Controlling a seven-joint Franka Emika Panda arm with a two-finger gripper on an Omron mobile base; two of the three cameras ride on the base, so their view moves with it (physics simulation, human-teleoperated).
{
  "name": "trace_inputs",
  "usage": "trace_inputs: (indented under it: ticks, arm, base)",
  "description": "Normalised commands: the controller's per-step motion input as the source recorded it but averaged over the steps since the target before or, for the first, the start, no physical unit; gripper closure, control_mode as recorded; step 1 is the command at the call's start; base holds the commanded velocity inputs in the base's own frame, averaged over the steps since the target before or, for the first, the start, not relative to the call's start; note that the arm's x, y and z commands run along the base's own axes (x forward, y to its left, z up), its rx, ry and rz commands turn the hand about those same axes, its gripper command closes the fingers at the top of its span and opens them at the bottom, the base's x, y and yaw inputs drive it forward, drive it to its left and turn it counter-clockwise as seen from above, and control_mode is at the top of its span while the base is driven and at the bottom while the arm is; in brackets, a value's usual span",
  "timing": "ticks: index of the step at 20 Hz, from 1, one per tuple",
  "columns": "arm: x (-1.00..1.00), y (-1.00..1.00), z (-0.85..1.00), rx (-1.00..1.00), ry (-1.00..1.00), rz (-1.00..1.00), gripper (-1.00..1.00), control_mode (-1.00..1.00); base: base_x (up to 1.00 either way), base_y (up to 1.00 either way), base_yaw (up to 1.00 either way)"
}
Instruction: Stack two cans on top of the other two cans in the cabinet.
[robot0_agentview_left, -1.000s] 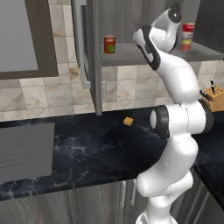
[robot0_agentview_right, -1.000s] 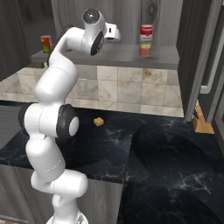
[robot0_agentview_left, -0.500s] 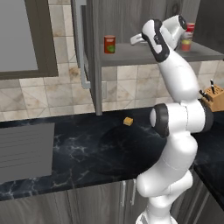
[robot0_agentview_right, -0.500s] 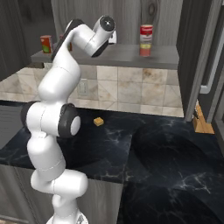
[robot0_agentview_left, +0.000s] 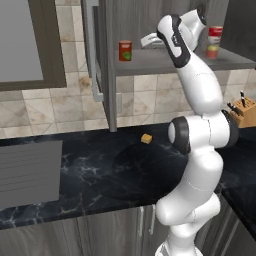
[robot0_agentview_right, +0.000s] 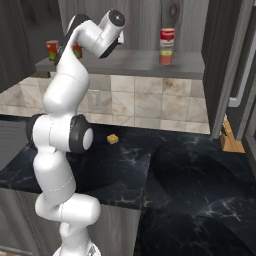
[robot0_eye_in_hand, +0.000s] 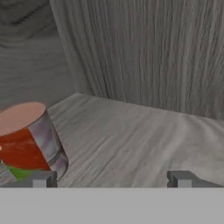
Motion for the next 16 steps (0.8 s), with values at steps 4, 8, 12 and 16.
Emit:
trace_inputs:
  ticks: [4, 8, 12, 16]
  arm:
    - [0.0, 0.45, 0.0, 0.0, 0.0, 0.06, -1.0, -1.0]
    - [0.0, 0.38, 0.0, 0.0, 0.0, 0.09, -1.0, -1.0]
    - [0.0, 0.26, 0.0, 0.0, 0.0, 0.12, -1.0, -1.0]
    - [0.0, 0.22, 0.0, 0.0, 0.0, 0.1, -1.0, -1.0]
  base:
    - [0.0, 0.0, 0.0]
    - [0.0, 0.0, 0.0]
    - [0.0, 0.0, 0.0]
    - [0.0, 0.0, 0.0]
